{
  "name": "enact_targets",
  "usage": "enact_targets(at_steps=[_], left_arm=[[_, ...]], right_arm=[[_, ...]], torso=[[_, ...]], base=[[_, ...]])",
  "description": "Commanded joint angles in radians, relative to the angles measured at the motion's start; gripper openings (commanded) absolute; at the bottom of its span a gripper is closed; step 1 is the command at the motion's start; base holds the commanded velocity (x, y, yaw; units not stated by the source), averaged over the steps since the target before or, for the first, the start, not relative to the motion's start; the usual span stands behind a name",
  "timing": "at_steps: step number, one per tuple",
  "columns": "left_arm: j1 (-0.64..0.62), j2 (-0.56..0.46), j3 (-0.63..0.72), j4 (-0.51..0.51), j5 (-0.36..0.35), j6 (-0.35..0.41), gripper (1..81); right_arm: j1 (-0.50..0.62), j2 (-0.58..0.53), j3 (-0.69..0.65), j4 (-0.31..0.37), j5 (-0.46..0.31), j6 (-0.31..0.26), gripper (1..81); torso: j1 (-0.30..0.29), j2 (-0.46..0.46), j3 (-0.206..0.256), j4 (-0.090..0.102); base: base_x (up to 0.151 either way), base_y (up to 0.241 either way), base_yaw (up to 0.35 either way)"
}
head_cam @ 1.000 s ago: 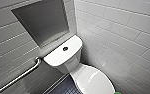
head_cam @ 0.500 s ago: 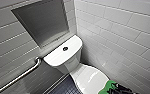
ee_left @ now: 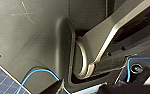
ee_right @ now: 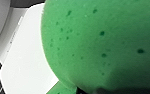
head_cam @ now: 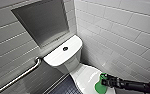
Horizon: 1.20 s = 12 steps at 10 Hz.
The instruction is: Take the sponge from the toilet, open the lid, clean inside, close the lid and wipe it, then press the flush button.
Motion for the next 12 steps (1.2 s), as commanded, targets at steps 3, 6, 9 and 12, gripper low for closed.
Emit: enact_targets(at_steps=[3,6,9,12], left_arm=[[0.016,-0.019,0.011,-0.012,0.082,0.001,81.1],[0.016,-0.011,0.009,-0.010,0.082,0.001,81.1],[0.017,-0.013,0.006,-0.012,0.082,0.001,81.1],[0.016,-0.010,0.006,-0.012,0.082,0.001,81.1]], right_arm=[[0.236,0.428,-0.625,0.354,0.204,-0.360,1.0],[0.282,0.439,-0.590,0.449,0.284,-0.351,1.0],[0.293,0.438,-0.544,0.463,0.442,-0.343,1.0],[0.261,0.451,-0.612,0.477,0.503,-0.216,1.0]], torso=[[0.000,0.000,0.000,0.000],[0.000,0.000,0.000,0.000],[0.000,0.000,0.000,0.000],[0.000,0.000,0.000,0.000]], base=[[0.000,0.000,0.000],[0.000,0.000,0.000],[0.000,0.000,0.000],[0.000,0.000,0.000]])
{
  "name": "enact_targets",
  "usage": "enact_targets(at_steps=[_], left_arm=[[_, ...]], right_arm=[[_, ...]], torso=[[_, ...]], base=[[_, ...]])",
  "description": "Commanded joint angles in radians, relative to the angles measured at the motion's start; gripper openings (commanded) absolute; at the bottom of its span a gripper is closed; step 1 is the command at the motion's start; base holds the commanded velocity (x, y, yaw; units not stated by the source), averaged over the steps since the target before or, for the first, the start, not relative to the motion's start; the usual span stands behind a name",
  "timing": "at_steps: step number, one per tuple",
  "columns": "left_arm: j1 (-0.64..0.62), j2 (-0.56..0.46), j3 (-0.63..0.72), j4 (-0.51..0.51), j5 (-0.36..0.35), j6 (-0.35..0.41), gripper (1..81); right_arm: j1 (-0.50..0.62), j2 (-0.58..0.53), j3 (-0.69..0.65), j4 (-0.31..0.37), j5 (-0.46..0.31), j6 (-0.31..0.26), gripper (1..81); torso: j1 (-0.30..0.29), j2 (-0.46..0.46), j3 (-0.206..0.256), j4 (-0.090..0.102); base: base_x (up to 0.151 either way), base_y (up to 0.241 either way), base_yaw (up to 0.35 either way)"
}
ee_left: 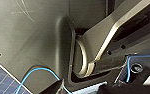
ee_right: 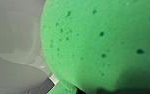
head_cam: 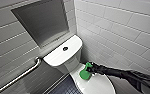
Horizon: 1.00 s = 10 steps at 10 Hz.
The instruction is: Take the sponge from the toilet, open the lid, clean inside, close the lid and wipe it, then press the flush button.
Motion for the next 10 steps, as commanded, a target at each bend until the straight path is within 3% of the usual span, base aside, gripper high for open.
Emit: enact_targets(at_steps=[1,5,10], left_arm=[[0.012,-0.013,0.007,-0.011,0.081,0.001,81.1],[0.014,-0.013,0.007,-0.012,0.081,0.001,81.1],[0.025,-0.013,0.008,-0.011,0.081,0.001,81.1]], right_arm=[[0.094,0.027,-0.047,0.067,0.168,0.154,1.0],[0.008,-0.001,-0.098,0.064,0.219,0.202,1.0],[-0.183,-0.087,-0.118,0.056,0.415,0.200,1.0]], torso=[[0.000,0.000,0.000,0.000],[0.000,0.000,0.000,0.000],[0.000,0.000,0.000,0.000]], base=[[0.000,0.000,0.000],[0.000,0.000,0.000],[0.000,0.000,0.000]])
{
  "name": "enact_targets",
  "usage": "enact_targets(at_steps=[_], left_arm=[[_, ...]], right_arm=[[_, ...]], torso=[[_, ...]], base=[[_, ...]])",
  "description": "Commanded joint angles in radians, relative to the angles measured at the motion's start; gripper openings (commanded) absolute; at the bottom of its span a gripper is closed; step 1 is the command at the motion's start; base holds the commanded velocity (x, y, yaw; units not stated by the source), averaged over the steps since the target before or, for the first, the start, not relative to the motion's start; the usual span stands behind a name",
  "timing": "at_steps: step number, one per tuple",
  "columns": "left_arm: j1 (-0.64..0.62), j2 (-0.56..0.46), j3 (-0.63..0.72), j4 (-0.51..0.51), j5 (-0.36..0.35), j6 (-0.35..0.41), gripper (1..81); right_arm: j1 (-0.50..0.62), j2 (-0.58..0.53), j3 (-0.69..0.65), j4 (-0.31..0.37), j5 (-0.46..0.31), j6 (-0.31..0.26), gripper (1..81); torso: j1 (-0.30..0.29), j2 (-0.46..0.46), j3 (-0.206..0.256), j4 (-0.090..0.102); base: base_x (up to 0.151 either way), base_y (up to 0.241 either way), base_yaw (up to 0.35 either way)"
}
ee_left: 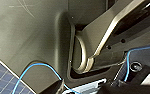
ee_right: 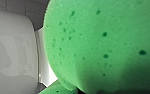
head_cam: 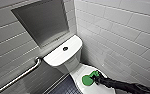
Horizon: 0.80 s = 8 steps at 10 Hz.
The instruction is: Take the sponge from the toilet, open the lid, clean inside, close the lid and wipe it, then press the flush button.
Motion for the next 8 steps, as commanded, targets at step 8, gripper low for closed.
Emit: enact_targets(at_steps=[8], left_arm=[[0.013,-0.008,0.012,-0.001,0.082,0.003,81.1]], right_arm=[[-0.221,-0.512,0.403,0.001,0.139,-0.012,1.0]], torso=[[0.000,0.000,0.000,0.000]], base=[[0.000,0.000,0.000]])
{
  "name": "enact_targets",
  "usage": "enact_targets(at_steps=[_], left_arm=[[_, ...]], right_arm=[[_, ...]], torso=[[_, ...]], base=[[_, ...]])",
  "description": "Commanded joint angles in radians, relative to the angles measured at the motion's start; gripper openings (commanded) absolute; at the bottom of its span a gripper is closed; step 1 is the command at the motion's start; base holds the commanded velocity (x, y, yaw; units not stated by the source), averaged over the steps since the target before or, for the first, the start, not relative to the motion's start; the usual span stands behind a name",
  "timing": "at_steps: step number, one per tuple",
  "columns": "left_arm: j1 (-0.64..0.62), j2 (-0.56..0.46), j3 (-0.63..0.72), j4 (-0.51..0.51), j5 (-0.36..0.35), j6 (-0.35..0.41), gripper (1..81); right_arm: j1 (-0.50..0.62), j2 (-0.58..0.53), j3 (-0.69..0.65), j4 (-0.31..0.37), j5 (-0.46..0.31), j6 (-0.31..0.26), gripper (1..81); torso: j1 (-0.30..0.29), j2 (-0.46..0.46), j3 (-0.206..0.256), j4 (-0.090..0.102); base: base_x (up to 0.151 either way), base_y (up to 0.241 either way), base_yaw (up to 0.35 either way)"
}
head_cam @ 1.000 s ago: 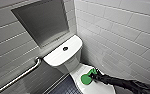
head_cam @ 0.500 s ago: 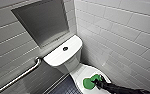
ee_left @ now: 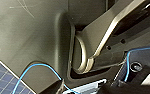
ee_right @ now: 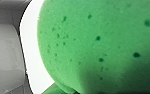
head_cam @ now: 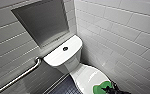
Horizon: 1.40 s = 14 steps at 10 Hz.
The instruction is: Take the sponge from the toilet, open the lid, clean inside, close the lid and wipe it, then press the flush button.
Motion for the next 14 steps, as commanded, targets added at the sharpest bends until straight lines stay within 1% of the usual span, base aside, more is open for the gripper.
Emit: enact_targets(at_steps=[1,3,5,6,7,9,10,11,12,13,14], left_arm=[[0.013,-0.009,0.014,-0.001,0.080,0.003,81.1],[0.013,-0.010,0.014,-0.001,0.080,0.003,81.1],[0.011,-0.010,0.014,0.000,0.080,0.003,81.1],[0.008,-0.007,0.014,0.000,0.080,0.003,81.1],[0.008,-0.006,0.015,0.000,0.080,0.003,81.1],[0.005,-0.003,0.015,0.000,0.080,0.003,81.1],[0.003,-0.001,0.015,0.000,0.079,0.003,81.1],[0.005,0.002,0.012,0.002,0.079,0.004,81.1],[0.003,0.003,0.011,0.002,0.079,0.004,81.1],[0.003,0.003,0.011,0.002,0.079,0.004,81.1],[0.003,0.003,0.011,0.002,0.079,0.004,81.1]], right_arm=[[-0.077,-0.186,0.118,0.001,-0.004,-0.007,1.0],[-0.189,-0.232,0.083,0.009,0.101,-0.007,1.0],[-0.312,-0.240,0.011,0.007,0.157,-0.009,1.0],[-0.339,-0.274,0.007,0.007,0.223,-0.010,1.0],[-0.341,-0.333,0.083,0.006,0.247,-0.012,1.0],[-0.307,-0.466,0.329,0.004,0.243,-0.050,1.0],[-0.283,-0.511,0.413,0.004,0.230,-0.062,1.0],[-0.245,-0.554,0.503,0.003,0.185,-0.072,1.0],[-0.187,-0.583,0.586,0.003,0.112,-0.085,1.0],[-0.112,-0.586,0.637,0.000,0.014,-0.087,1.0],[-0.031,-0.566,0.678,-0.002,-0.121,-0.085,1.0]], torso=[[0.000,0.000,0.000,0.000],[0.000,0.000,0.000,0.000],[0.000,0.000,0.000,0.000],[0.000,0.000,0.000,0.000],[0.000,0.000,0.000,0.000],[0.000,0.000,0.000,0.000],[0.000,0.000,0.000,0.000],[0.000,0.000,0.000,0.000],[0.000,0.000,0.000,0.000],[0.000,0.000,0.000,0.000],[0.000,0.000,0.000,0.000]], base=[[0.000,0.000,0.000],[0.000,0.000,0.000],[0.000,0.000,0.000],[0.000,0.000,0.000],[0.000,0.000,0.000],[0.000,0.000,0.000],[0.000,0.000,0.000],[0.000,0.000,0.000],[0.000,0.000,0.000],[0.000,0.000,0.000],[0.000,0.000,0.000]])
